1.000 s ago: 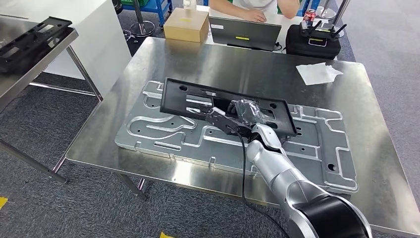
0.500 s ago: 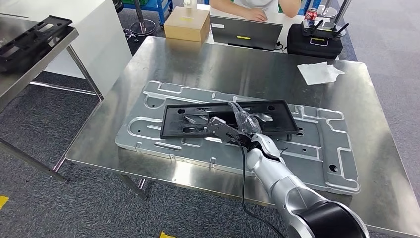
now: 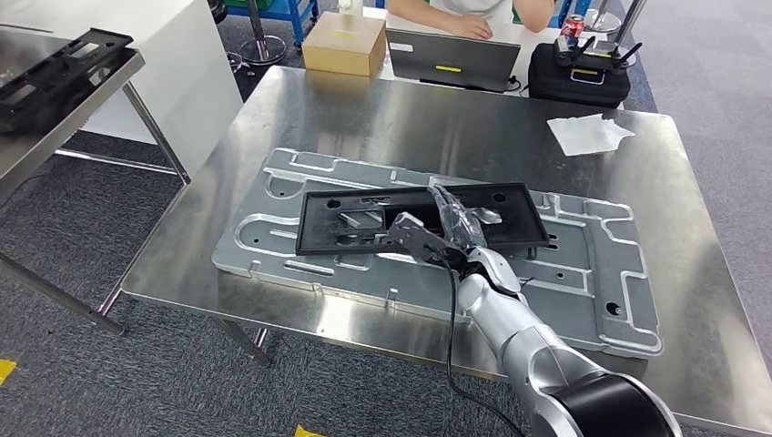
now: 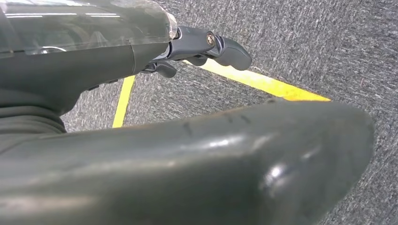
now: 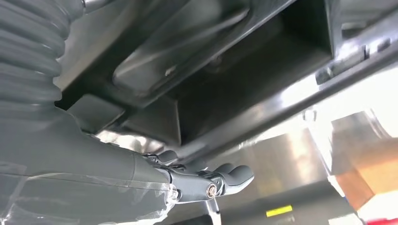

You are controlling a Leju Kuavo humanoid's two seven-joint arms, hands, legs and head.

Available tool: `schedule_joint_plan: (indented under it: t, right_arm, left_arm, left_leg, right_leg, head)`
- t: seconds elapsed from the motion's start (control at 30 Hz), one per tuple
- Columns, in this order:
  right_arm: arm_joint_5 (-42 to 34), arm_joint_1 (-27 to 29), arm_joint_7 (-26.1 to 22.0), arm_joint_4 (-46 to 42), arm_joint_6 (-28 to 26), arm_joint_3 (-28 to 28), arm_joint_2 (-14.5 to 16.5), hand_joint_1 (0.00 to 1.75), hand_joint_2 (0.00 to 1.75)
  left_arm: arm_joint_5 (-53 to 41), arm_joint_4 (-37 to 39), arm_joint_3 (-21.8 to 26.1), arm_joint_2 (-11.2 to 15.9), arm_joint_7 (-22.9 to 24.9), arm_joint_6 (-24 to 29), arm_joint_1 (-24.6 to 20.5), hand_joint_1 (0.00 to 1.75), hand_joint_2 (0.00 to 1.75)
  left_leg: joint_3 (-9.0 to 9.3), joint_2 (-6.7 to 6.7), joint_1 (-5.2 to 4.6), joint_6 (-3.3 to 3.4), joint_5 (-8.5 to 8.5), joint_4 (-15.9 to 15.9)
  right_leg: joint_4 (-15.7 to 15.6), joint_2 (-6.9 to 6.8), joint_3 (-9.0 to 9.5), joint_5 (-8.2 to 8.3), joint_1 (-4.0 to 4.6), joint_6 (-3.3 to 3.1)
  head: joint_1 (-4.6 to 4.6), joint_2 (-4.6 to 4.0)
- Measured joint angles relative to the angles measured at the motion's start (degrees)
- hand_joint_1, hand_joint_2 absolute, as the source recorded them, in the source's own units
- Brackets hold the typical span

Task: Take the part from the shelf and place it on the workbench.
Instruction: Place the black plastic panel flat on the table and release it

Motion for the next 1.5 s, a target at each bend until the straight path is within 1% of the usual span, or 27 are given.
schedule_joint_plan:
  t: [0.2,0.33,0.57,0.63,0.7,0.77,0.87,0.97,1.1,1.23,1.37,1.5]
  right_arm:
    - [-3.18,0.39,-3.44,-4.14,-1.57,-2.05,-0.47,0.00,1.75]
    - [-5.95,1.61,-4.67,-10.08,-2.59,-2.90,-1.21,0.00,0.00]
    - [-10.72,6.98,-4.58,-25.11,-2.35,-3.01,-3.36,0.00,0.00]
    - [-11.97,8.29,-4.68,-28.62,-1.76,-3.01,-3.88,0.00,0.87]
    - [-14.78,9.88,-5.22,-32.17,-0.07,-3.00,-4.43,0.00,1.75]
    - [-19.38,12.15,-5.71,-36.70,2.89,-2.93,-5.21,0.00,1.75]
    - [-25.94,15.81,-5.23,-43.75,7.01,-2.54,-6.99,0.00,1.75]
    - [-29.83,18.88,-4.70,-49.28,9.13,-2.39,-9.20,0.00,1.75]
    - [-31.73,22.78,-4.54,-55.04,9.62,-2.69,-12.54,0.00,1.75]
    - [-32.20,26.20,-4.28,-58.66,9.23,-3.86,-14.96,0.00,1.75]
    - [-32.29,28.52,-4.07,-61.13,7.87,-6.09,-16.39,0.00,1.75]
    - [-32.53,28.89,-4.10,-62.17,7.44,-8.87,-17.00,0.00,1.75]
  left_arm:
    - [0.16,0.00,-0.01,0.06,-0.12,-0.04,0.11,0.00,0.00]
    - [0.15,0.00,-0.15,0.12,-0.17,-0.24,0.26,0.00,0.00]
    - [0.30,0.00,-0.51,0.20,-0.21,-0.31,0.37,0.00,0.00]
    - [0.38,0.00,-0.52,0.23,-0.27,-0.31,0.39,0.00,0.00]
    - [0.64,0.00,-0.52,0.25,-0.39,-0.31,0.39,0.00,0.00]
    - [0.98,0.00,-0.51,0.25,-0.55,-0.30,0.45,0.00,0.00]
    - [1.41,0.00,-0.50,0.25,-0.76,-0.17,0.56,0.00,0.00]
    - [1.55,0.00,-0.50,0.25,-0.95,-0.12,0.69,0.00,0.00]
    - [1.55,0.00,-0.50,0.25,-1.09,-0.24,0.86,0.00,0.00]
    - [1.45,0.00,-0.50,0.25,-1.09,-0.45,0.93,0.00,0.00]
    - [1.25,0.00,-0.55,0.28,-1.04,-0.68,0.94,0.00,0.00]
    - [1.20,0.00,-0.61,0.31,-0.98,-0.72,0.92,0.00,0.00]
  left_leg:
    - [-0.17,-0.01,-0.06,0.00,0.00,0.01]
    - [-0.27,-0.03,-0.06,0.00,0.00,0.01]
    - [-0.46,-0.03,-0.06,-0.01,-0.01,-0.02]
    - [-0.48,-0.04,-0.07,-0.01,-0.02,-0.03]
    - [-0.48,-0.04,-0.06,-0.02,-0.02,-0.04]
    - [-0.49,-0.04,-0.06,-0.03,-0.03,-0.04]
    - [-0.50,-0.05,-0.06,-0.04,-0.05,-0.05]
    - [-0.50,-0.06,-0.06,-0.04,-0.06,-0.05]
    - [-0.53,-0.07,-0.06,-0.03,-0.07,-0.05]
    - [-0.55,-0.07,-0.07,-0.02,-0.07,-0.05]
    - [-0.54,-0.07,-0.11,-0.01,-0.08,-0.05]
    - [-0.53,-0.06,-0.11,-0.01,-0.08,-0.05]
  right_leg:
    - [0.00,-0.01,-0.17,0.01,0.00,0.00]
    - [-0.02,-0.02,-0.27,0.00,0.00,0.01]
    - [-0.06,-0.01,-0.46,-0.01,0.01,0.00]
    - [-0.07,0.00,-0.49,-0.01,0.01,0.00]
    - [-0.08,0.00,-0.50,-0.01,0.01,-0.01]
    - [-0.09,-0.01,-0.50,-0.02,0.01,-0.02]
    - [-0.10,-0.02,-0.51,-0.04,0.01,-0.02]
    - [-0.12,-0.03,-0.52,-0.04,0.00,-0.03]
    - [-0.14,-0.11,-0.51,-0.05,0.01,-0.01]
    - [-0.14,-0.11,-0.52,-0.05,0.01,-0.01]
    - [-0.14,-0.06,-0.52,-0.05,0.01,-0.01]
    - [-0.14,-0.06,-0.50,-0.05,0.01,-0.01]
  head:
    - [0.00,0.00]
    - [0.00,0.00]
    - [0.00,0.00]
    - [0.00,0.00]
    - [0.00,0.00]
    - [0.00,-0.01]
    - [0.00,-0.01]
    - [0.00,0.00]
    - [0.01,0.00]
    - [0.01,0.00]
    - [0.01,0.00]
    - [0.02,0.00]
